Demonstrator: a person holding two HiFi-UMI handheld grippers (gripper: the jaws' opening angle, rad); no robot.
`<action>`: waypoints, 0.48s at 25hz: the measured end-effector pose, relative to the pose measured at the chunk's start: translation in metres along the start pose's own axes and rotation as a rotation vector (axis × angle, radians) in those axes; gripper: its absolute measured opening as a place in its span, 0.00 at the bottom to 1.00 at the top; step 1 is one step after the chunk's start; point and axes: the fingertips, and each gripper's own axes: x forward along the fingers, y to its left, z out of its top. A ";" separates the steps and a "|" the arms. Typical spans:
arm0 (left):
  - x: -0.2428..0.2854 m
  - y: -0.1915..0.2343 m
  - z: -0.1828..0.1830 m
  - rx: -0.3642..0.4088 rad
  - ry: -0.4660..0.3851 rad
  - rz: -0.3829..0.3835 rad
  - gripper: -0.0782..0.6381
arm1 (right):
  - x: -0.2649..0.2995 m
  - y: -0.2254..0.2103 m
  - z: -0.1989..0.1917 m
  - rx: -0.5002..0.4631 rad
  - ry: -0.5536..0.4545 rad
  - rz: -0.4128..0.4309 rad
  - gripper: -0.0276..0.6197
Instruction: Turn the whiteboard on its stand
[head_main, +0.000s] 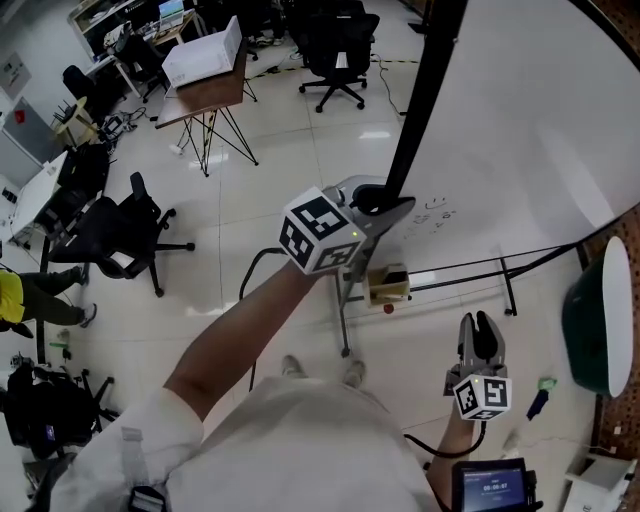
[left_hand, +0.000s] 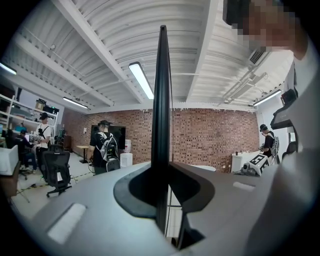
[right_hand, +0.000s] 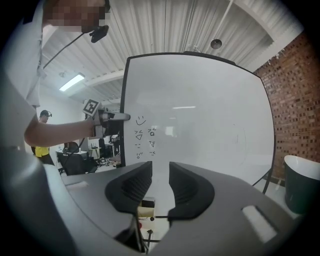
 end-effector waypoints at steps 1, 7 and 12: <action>-0.003 0.000 0.000 -0.005 -0.001 0.005 0.23 | 0.000 0.001 0.000 0.001 0.004 0.004 0.19; 0.002 -0.001 0.007 -0.017 -0.007 0.038 0.24 | 0.007 -0.016 0.002 0.003 0.028 0.051 0.19; -0.045 0.005 0.000 -0.035 -0.017 0.068 0.25 | 0.013 0.021 -0.013 -0.008 0.041 0.110 0.18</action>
